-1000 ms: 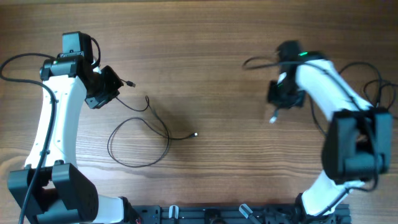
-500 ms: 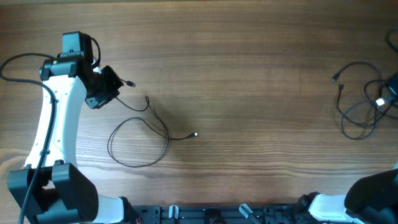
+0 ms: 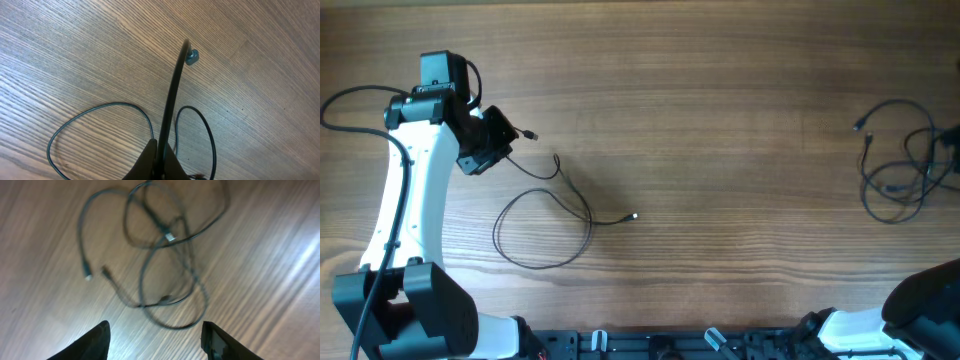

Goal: Untangle cables

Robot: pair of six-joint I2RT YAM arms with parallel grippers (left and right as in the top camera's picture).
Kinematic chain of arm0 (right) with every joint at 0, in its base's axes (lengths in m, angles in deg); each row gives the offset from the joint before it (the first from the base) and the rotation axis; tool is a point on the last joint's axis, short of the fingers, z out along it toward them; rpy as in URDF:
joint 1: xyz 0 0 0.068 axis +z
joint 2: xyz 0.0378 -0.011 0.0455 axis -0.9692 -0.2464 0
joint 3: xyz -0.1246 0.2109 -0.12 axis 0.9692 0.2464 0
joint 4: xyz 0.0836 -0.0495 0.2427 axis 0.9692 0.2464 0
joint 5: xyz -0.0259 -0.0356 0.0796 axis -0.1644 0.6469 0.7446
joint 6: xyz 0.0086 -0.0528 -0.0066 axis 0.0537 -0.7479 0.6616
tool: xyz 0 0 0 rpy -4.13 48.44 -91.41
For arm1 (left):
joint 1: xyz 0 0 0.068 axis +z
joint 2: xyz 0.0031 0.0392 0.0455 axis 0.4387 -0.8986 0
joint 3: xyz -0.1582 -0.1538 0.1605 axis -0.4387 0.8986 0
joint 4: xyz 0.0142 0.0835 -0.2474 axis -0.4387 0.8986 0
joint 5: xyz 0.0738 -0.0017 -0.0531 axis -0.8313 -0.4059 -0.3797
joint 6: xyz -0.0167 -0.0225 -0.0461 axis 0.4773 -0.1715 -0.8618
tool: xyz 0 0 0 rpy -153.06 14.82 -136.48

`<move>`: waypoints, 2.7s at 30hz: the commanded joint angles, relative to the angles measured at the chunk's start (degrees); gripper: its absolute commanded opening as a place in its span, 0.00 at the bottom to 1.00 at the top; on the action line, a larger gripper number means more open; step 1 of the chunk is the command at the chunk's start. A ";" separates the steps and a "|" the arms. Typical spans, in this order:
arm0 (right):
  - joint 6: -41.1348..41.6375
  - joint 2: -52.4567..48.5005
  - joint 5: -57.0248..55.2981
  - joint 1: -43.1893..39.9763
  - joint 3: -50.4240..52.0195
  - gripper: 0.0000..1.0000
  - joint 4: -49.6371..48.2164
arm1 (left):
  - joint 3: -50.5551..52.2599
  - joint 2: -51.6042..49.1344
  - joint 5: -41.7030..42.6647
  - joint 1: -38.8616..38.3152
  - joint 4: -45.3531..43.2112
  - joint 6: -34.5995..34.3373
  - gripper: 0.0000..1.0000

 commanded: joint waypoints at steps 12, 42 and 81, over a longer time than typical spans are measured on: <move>-6.73 -1.11 13.84 10.62 -0.15 0.57 2.34 | 0.42 0.31 40.63 -6.23 -14.86 7.17 0.04; -0.02 -1.29 8.87 52.43 8.72 0.56 -2.27 | 0.44 0.31 -8.72 -4.76 3.06 -0.26 0.75; 0.22 -6.32 -5.84 42.77 14.64 0.04 -13.16 | 0.48 0.31 -11.52 -0.39 9.22 0.04 0.78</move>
